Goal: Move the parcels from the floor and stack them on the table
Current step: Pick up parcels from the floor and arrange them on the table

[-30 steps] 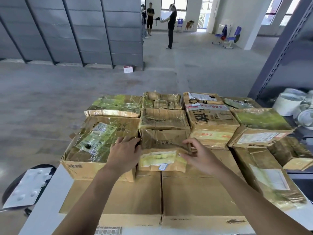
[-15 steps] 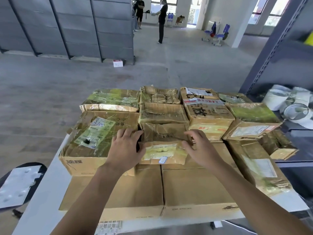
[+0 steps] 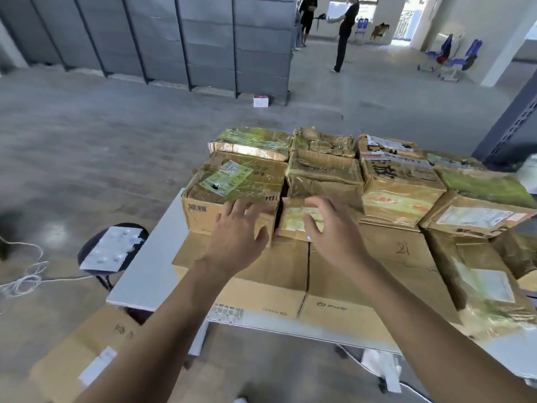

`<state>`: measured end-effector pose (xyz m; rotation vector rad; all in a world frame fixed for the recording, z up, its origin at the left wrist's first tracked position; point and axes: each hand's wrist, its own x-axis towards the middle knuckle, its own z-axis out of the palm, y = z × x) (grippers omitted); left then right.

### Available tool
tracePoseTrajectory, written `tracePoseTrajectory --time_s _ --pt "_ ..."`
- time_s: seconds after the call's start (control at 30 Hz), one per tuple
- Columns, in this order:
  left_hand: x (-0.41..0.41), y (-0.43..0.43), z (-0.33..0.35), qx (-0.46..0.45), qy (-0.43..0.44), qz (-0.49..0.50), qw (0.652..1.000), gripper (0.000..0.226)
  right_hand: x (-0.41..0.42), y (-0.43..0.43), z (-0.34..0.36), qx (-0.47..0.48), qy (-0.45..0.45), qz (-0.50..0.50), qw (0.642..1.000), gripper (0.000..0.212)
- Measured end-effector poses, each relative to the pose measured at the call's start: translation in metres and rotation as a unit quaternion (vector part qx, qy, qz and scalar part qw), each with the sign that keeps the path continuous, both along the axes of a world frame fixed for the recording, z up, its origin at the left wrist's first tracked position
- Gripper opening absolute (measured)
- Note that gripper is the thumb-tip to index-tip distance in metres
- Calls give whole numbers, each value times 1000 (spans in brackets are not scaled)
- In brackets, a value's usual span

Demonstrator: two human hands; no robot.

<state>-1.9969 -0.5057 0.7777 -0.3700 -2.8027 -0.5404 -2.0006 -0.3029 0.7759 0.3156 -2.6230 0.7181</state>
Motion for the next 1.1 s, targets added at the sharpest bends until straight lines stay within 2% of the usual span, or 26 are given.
tracePoseTrajectory --time_s 0.17,0.33,0.67,0.87,1.1 --pt "72 -34 1 -30 0 105 994 48 30 -51 -8 -34 5 98 995 35" --pt "160 -95 -6 -60 -22 198 978 49 76 -127 -27 -37 -30 204 978 38" --pt "289 -256 -42 -21 -69 396 915 50 147 -300 -60 38 -60 386 920 43" --pt "350 -372 -83 18 -92 478 873 48 173 -437 -98 112 -94 445 884 44" --pt "409 -488 -147 62 -168 541 822 48 214 -569 -164 201 -171 496 827 45"
